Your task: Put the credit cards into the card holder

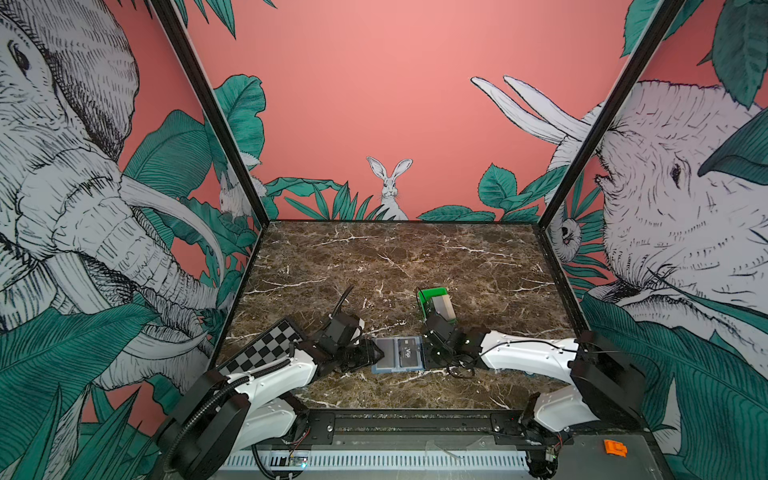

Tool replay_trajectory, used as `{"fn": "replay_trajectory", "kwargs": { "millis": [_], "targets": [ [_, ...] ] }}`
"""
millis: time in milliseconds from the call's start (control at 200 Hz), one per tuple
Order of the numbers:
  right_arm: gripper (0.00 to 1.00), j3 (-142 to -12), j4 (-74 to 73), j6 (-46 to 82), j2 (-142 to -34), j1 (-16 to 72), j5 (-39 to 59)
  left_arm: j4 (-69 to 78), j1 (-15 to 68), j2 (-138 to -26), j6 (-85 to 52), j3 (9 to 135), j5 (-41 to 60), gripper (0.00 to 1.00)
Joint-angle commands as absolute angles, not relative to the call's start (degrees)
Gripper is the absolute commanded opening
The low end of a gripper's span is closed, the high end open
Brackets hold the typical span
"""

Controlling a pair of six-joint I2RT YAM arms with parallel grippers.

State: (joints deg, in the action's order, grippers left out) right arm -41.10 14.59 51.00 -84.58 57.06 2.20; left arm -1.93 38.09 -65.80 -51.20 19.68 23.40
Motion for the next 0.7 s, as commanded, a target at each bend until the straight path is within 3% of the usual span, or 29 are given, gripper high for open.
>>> {"fn": "replay_trajectory", "kwargs": {
  "millis": [0, 440, 695],
  "targets": [
    [0.13, -40.0, 12.5, 51.8, -85.6, 57.6, 2.7, -2.9, 37.8, -66.8, -49.3, 19.7, 23.6, 0.52],
    [0.1, -39.1, 12.1, 52.4, -86.1, 57.7, 2.3, -15.9, 37.8, -64.6, -44.4, 24.7, 17.7, 0.52],
    [0.09, -38.9, 11.8, 52.6, -86.0, 57.9, 2.3, -4.1, 37.8, -69.2, -47.8, 21.8, 24.9, 0.52]
  ]
}}
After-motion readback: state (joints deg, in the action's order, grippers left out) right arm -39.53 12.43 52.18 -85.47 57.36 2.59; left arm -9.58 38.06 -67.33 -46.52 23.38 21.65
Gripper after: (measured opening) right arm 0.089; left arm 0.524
